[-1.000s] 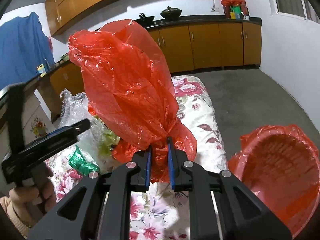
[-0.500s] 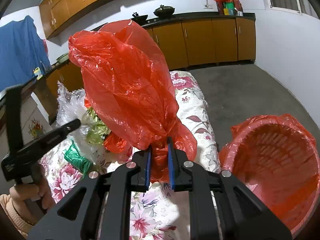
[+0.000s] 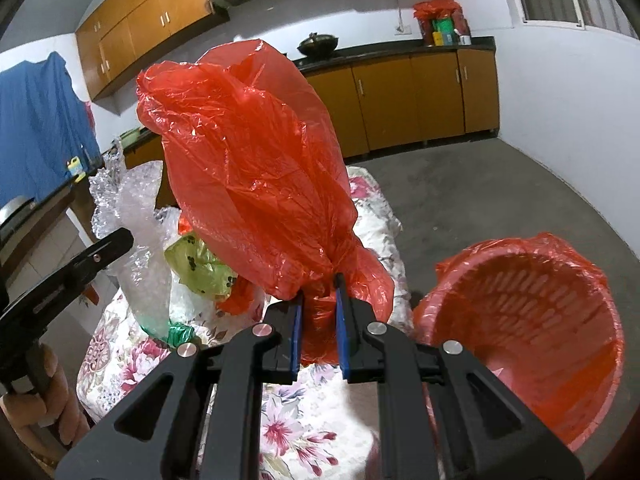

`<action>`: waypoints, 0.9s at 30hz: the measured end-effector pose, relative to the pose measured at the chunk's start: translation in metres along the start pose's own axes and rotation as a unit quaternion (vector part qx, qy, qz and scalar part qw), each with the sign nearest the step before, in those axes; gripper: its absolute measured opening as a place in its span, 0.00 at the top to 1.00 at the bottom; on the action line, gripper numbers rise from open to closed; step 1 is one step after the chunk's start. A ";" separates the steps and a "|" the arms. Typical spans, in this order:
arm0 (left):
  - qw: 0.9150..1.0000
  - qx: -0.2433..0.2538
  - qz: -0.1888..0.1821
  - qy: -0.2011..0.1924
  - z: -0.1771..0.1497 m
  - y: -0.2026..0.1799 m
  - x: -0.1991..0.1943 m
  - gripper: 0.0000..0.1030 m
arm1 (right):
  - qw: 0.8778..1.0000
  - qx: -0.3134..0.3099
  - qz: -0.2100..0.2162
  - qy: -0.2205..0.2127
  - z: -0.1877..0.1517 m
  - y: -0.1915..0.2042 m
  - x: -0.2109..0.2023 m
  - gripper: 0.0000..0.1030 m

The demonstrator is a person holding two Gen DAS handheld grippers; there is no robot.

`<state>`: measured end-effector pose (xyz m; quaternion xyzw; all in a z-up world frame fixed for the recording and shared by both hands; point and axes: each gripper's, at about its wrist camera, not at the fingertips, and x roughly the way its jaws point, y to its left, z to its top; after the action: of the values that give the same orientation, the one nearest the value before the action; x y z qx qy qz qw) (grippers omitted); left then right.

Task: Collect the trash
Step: 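Grasp the bubble wrap with the left tool while right tool holds red bag, then carry both items over the basket and open both tools to drop them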

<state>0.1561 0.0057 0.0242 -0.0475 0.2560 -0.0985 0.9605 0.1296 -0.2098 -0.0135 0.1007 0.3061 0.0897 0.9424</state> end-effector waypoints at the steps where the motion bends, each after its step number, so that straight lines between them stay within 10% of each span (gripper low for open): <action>1: 1.000 0.001 -0.007 -0.002 0.001 -0.004 -0.003 0.92 | 1.000 0.002 -0.003 -0.003 0.000 -0.002 -0.003 0.86; 27: 0.973 0.081 -0.204 0.069 -0.043 -0.161 0.033 0.92 | 0.982 0.113 -0.149 -0.003 -0.034 -0.136 -0.072 0.86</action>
<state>0.1357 -0.1605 -0.0062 -0.0141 0.2977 -0.3155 0.9009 0.0667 -0.3529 -0.0339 0.1599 0.3232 -0.0868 0.9287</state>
